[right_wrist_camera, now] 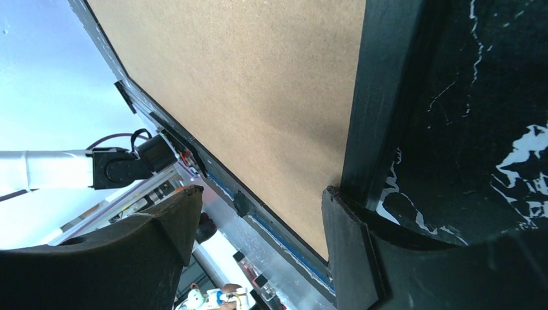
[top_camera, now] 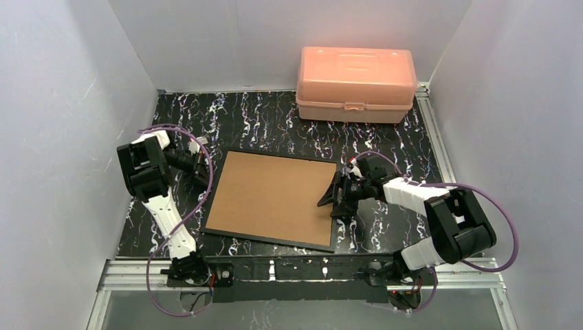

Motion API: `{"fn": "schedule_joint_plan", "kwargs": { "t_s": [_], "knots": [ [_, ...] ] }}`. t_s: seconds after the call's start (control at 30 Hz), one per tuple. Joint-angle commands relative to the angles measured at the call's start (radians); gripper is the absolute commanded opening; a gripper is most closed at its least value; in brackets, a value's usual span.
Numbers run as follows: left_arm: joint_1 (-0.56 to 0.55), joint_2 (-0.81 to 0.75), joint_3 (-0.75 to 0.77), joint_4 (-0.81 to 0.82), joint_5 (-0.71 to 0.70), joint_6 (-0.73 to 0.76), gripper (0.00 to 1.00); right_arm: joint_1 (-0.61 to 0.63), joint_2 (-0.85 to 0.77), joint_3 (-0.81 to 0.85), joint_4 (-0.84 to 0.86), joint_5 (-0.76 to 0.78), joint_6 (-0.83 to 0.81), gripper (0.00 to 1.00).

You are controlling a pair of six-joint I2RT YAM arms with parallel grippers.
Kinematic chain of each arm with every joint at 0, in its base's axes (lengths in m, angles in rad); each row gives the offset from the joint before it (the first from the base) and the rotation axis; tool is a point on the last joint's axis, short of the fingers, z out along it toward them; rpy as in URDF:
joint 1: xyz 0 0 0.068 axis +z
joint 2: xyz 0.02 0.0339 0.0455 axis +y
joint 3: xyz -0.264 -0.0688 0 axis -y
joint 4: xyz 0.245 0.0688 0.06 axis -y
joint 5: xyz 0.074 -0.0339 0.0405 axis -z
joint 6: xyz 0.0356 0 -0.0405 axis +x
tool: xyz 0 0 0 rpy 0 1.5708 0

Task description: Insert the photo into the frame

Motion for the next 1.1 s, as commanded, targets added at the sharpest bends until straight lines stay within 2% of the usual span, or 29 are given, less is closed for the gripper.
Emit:
{"fn": "schedule_joint_plan", "kwargs": {
  "t_s": [0.0,0.33,0.5,0.63,0.8,1.07],
  "knots": [
    [-0.011,-0.044,-0.005,-0.028,0.017,0.012,0.0,0.005,0.017,-0.007,-0.025,0.071,-0.027,0.77],
    [-0.013,-0.043,-0.008,-0.026,0.025,0.011,0.0,0.06,0.017,0.036,-0.002,0.124,-0.033,0.75],
    [-0.013,-0.046,-0.011,-0.029,0.027,0.015,0.0,0.07,-0.114,0.093,-0.018,0.167,-0.078,0.8],
    [-0.012,-0.042,-0.016,-0.032,0.029,0.023,0.0,0.07,-0.23,0.029,-0.029,0.16,-0.052,0.81],
    [-0.011,-0.034,-0.012,-0.04,0.036,0.029,0.0,0.07,-0.29,-0.075,-0.038,0.115,0.004,0.8],
    [-0.01,-0.044,-0.016,-0.042,0.05,0.028,0.0,0.07,-0.235,-0.085,-0.06,0.114,-0.03,0.8]
  ]
}}
